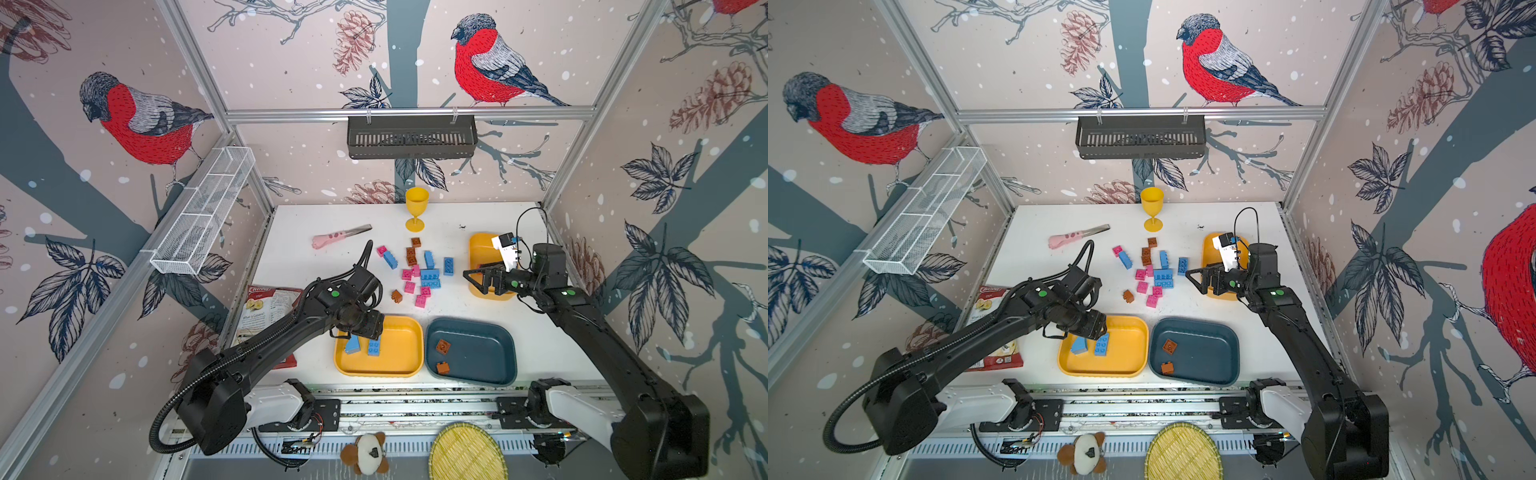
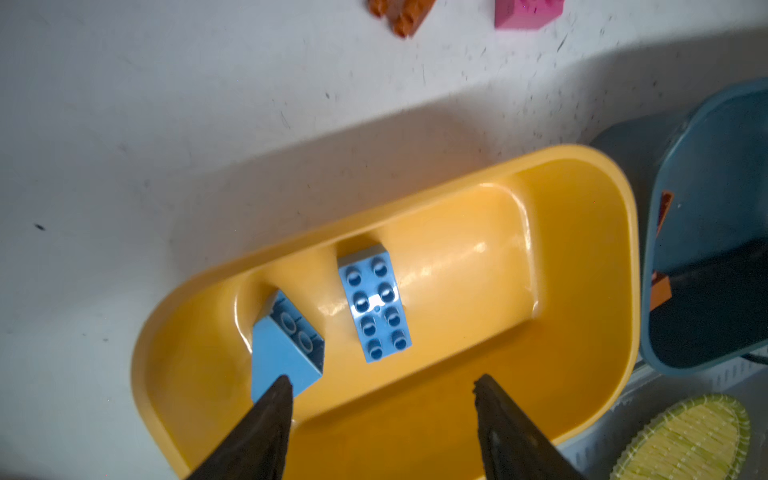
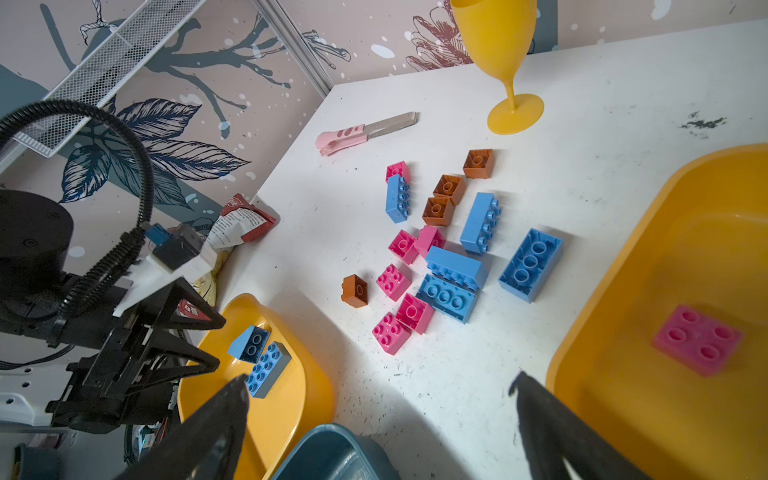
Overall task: Sort the legos into containers by color
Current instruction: 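Carry the light-blue brick to the nearer yellow tray and release it, then move the left gripper back to the pile above a long light-blue brick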
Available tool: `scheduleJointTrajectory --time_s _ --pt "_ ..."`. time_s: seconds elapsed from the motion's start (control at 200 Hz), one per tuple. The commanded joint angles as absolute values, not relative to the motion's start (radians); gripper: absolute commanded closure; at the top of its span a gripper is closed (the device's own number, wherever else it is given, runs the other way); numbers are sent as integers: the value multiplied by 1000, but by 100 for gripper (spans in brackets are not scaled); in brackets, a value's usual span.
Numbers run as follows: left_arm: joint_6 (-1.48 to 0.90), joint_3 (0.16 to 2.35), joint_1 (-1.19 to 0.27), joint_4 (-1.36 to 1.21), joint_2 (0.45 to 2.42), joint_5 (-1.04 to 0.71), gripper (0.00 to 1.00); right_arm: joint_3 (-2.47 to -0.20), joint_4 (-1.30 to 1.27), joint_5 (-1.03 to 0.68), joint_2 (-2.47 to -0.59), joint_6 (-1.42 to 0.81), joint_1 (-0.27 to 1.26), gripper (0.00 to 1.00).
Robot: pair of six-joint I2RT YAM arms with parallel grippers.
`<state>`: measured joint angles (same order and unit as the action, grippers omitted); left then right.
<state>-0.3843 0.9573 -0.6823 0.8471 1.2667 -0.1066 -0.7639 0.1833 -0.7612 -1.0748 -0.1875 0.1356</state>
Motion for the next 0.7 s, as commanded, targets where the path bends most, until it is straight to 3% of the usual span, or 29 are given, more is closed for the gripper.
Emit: scheduleJointTrajectory --time_s 0.0,0.41,0.695 --pt "-368 1014 -667 812 1308 -27 29 -766 163 -762 -1071 -188 134 1" --pt "-549 1325 -552 591 1705 50 29 -758 120 -768 -1074 -225 132 1" --pt "-705 1560 -528 590 1976 127 29 -752 116 -767 -1070 -225 117 1"
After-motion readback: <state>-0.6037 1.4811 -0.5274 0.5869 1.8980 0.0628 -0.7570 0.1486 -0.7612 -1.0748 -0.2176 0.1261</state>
